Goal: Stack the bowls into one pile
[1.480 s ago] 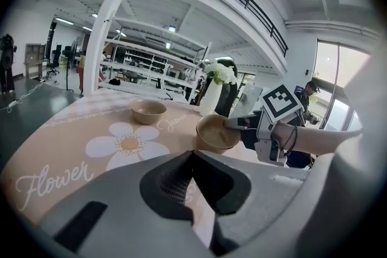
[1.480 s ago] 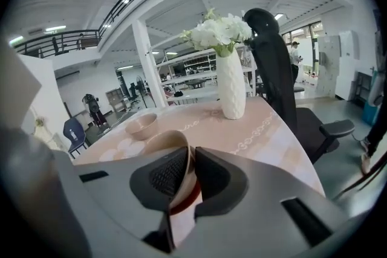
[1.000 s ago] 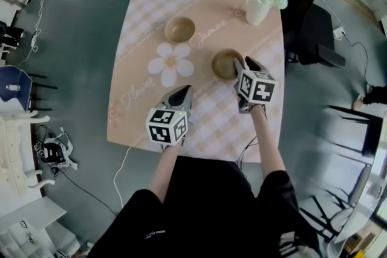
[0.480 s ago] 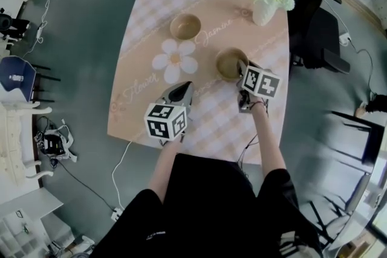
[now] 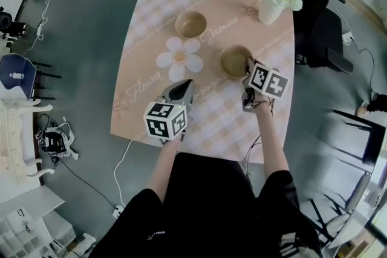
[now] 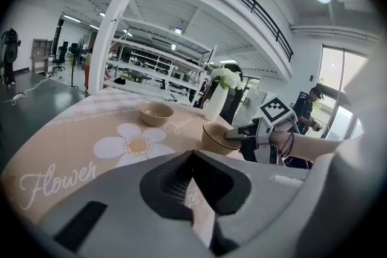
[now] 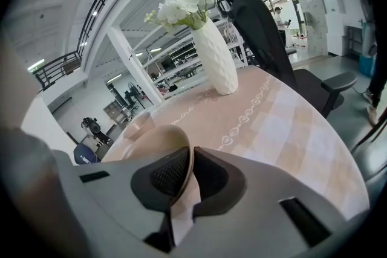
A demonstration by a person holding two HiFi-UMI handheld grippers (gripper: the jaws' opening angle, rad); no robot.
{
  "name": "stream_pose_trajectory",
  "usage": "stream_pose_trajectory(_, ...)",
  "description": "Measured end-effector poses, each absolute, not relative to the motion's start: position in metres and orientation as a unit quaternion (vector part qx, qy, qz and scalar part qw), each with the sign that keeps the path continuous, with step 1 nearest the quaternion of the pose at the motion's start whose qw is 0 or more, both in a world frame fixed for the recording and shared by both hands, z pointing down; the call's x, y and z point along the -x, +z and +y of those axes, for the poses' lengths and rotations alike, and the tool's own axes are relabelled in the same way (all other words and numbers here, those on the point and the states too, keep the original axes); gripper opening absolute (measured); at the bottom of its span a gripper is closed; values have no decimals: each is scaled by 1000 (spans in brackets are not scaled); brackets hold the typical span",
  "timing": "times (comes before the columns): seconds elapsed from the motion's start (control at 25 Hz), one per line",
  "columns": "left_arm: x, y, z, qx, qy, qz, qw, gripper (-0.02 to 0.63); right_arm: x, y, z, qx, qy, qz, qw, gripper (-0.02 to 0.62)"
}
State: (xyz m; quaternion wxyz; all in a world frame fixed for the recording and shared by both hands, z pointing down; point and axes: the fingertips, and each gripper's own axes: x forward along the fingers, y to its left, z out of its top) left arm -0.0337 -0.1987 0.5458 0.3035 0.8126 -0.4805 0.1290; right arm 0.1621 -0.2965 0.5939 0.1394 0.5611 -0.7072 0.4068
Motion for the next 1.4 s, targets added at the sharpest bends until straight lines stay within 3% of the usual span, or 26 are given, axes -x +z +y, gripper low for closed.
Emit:
stream_pose_trajectory(0.72,89,534,-242,-808,85,-513,275,-3,-88,540,-356,-554,368,-743,68,11)
stream_pose_trajectory(1.4,110,542,-295,-803,71,-525,272,-3,-15,544,-425,-533,336,-772,90,11)
